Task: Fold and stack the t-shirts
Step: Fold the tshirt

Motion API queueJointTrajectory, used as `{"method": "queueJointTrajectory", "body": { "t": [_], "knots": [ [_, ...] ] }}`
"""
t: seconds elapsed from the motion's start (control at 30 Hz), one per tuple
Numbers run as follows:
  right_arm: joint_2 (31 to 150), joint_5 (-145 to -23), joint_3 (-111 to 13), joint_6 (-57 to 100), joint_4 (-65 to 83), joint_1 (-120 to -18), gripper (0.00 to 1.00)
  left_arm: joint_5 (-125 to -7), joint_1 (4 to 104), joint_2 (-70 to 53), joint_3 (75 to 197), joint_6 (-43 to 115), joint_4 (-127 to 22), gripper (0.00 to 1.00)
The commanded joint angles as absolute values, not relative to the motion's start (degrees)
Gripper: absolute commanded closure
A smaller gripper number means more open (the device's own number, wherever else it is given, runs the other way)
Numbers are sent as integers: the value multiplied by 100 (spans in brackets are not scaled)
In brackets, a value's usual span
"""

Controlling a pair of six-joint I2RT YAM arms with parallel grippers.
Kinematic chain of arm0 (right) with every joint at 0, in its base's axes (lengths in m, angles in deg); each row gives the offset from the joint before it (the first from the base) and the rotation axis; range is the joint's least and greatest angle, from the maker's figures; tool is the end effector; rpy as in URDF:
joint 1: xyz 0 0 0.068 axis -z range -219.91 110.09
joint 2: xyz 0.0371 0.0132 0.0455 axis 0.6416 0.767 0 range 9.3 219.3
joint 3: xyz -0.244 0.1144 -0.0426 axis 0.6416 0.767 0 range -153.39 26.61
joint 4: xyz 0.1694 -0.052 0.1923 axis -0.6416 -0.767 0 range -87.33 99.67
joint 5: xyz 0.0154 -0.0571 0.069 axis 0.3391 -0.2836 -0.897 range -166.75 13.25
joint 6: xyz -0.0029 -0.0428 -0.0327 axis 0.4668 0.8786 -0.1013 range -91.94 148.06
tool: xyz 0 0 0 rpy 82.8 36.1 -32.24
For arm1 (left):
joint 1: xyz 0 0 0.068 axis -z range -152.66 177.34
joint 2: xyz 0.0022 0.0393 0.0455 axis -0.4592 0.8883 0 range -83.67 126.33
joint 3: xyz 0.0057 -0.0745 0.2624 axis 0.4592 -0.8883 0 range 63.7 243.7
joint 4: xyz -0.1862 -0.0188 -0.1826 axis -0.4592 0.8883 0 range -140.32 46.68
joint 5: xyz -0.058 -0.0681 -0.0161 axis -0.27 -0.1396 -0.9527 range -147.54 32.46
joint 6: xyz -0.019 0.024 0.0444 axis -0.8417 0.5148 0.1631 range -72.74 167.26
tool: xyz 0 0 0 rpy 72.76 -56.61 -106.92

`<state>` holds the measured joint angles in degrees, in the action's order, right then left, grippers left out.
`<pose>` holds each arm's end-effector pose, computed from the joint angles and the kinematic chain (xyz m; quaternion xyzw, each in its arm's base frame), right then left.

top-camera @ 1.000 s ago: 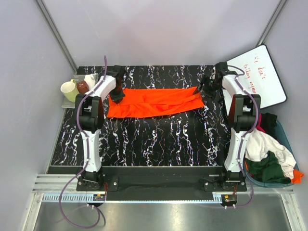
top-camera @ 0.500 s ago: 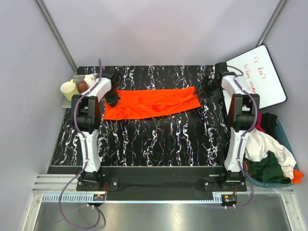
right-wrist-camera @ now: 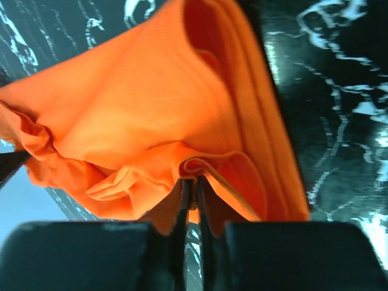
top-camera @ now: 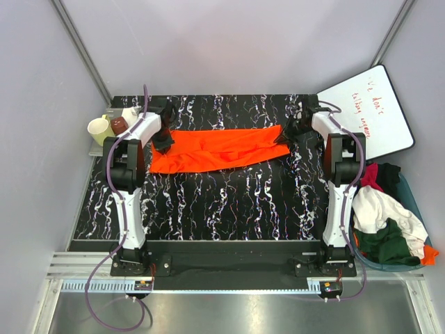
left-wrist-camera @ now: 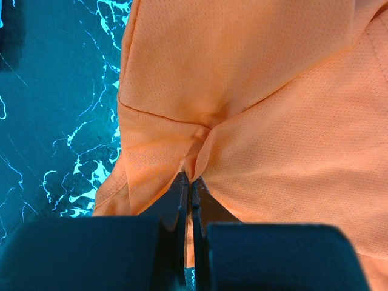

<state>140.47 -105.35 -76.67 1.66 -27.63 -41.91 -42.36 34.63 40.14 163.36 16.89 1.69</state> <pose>0.4817 0.0339 0.1550 0.1482 0.9362 0.2849 0.1426 0.4385 -0.0467 0.1821 -0.2124 0.9610 0.0856 0.1553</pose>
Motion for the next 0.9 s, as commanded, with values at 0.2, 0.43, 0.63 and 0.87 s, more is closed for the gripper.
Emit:
{"method": "queueJointTrajectory", "body": {
  "t": [0.2,0.43,0.63,0.87],
  "knots": [
    [13297,-10391,-7596,274,-2706,-4246,97,-4146,3393,3604,16285,1738,30,100],
    [12532,-10259,-7095,266,-2952,-4123,99,-4058,3375,3568,16249,1756,39,100],
    [12540,-10119,-6998,231,-3031,-4017,100,-3918,3340,3489,16188,1782,30,100],
    [13014,-9706,-7436,248,-3312,-3815,100,-3847,3296,3402,16126,1835,31,100]
  ]
}}
